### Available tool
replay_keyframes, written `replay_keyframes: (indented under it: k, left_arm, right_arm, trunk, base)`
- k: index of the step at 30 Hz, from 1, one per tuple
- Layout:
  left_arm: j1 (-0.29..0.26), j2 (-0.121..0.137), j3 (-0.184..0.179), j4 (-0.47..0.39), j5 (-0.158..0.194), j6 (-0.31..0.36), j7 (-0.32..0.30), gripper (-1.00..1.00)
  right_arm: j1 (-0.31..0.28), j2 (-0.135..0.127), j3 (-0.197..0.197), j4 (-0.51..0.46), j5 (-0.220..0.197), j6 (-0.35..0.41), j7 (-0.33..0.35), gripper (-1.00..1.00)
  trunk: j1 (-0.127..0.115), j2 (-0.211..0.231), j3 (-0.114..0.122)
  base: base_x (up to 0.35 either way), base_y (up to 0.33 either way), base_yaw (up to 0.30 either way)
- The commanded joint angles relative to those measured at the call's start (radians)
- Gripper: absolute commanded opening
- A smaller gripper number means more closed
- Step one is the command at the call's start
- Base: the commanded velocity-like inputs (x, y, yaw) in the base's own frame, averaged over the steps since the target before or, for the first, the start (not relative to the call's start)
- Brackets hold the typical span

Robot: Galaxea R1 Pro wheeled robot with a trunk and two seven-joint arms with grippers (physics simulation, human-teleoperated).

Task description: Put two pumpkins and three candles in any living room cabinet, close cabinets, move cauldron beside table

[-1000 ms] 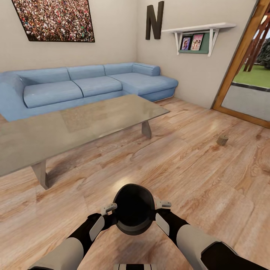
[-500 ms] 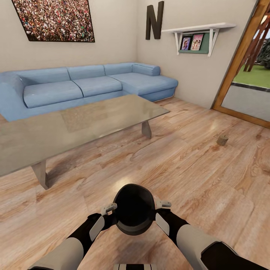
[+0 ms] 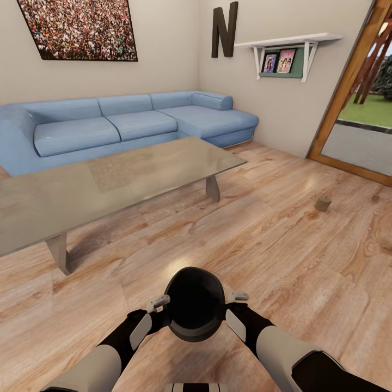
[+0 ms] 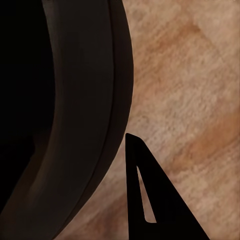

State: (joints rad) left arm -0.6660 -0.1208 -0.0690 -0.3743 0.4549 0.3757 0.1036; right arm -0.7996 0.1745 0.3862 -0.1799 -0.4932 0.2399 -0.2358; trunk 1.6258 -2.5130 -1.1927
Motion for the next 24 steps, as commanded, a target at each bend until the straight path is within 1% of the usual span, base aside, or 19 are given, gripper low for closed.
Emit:
replay_keyframes:
  k: [1,24]
  left_arm:
    - [0.0,0.001,-0.008,-0.002,-0.002,0.004,0.011,-1.0]
    - [0.0,0.004,-0.006,-0.002,0.005,0.005,0.009,-1.0]
  right_arm:
    - [0.0,0.0,0.007,-0.001,-0.001,0.006,-0.008,-1.0]
    - [-0.001,0.0,0.007,-0.003,-0.001,0.006,-0.008,-1.0]
  trunk:
    - [0.0,0.0,-0.001]
    - [0.0,0.0,-0.001]
  base:
    - [0.0,0.0,0.0]
    - [0.0,0.0,0.0]
